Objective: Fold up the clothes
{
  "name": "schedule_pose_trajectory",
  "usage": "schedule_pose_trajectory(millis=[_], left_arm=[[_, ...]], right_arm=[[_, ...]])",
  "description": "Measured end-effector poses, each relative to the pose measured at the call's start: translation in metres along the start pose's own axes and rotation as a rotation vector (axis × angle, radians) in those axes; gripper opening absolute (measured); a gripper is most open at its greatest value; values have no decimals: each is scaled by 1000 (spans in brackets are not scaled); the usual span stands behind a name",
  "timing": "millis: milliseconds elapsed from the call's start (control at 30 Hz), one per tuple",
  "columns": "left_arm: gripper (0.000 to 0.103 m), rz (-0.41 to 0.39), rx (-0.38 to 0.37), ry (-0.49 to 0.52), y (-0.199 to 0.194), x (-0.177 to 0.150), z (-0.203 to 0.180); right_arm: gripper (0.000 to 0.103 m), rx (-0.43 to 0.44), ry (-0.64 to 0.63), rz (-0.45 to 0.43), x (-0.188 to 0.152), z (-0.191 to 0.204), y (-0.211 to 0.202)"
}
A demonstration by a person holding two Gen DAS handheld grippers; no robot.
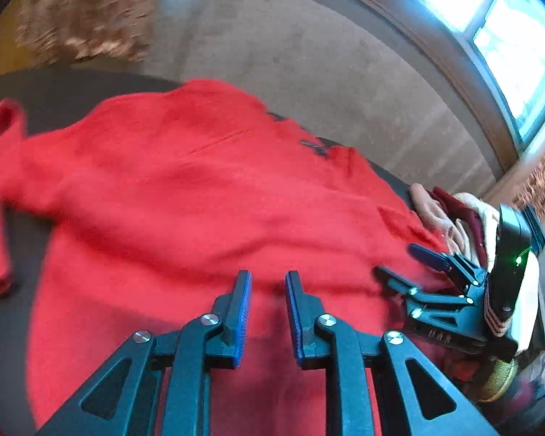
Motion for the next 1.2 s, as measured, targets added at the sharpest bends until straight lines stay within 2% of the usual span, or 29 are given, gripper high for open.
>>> schedule_pose_trajectory(millis=[100, 167, 200, 300, 400, 567, 667, 767, 833, 900, 1000, 1067, 1100, 1200], left_arm=[[19, -59, 37, -92, -34, -4, 36], [21, -95, 73, -145, -57, -5, 60], [23, -107, 116, -145, -66, -4, 70], [26, -105, 189, -180, -80, -2, 97], [34, -97, 183, -278, -82, 6, 114], [46, -144, 180, -478, -70, 21, 128], [46, -189, 291, -609, -62, 18, 142], [47, -282, 342, -701, -63, 17, 146], [60, -297, 382, -689, -54, 23, 141], [63, -282, 457, -643, -44, 29, 133], [61, -233, 564, -562, -35, 34, 124], [35, -216, 599, -535, -32, 36, 123], [15, -218, 587, -551, -34, 35, 126], [14, -220, 534, -589, -39, 38, 134]], right_arm=[[95, 10, 71, 15, -2, -13, 1], [96, 16, 82, 18, -1, -14, 0], [97, 12, 81, 19, 0, -13, -1], [97, 1, 76, 17, -1, -11, 0], [98, -4, 80, 14, -4, -10, -4], [100, 3, 87, 11, -4, -14, 2], [101, 14, 96, 8, -6, -17, 0], [102, 27, 105, 2, -6, -18, 0], [103, 37, 111, -2, -6, -19, 1], [103, 44, 116, -6, -6, -19, 0], [103, 50, 121, -11, -8, -20, -1], [103, 51, 122, -13, -8, -20, -1], [103, 52, 123, -13, -8, -20, -1], [103, 54, 125, -14, -9, -20, -1]])
Point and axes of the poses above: each gripper's, at about its wrist camera, not at the fingertips, and y roughly the way its jaws point, z to its left, x to its top, the point moved 3 cm from there along y, roughly the way its jaws point, and after that the axes turned 6 degrees about -y, right-handed, at the moved point
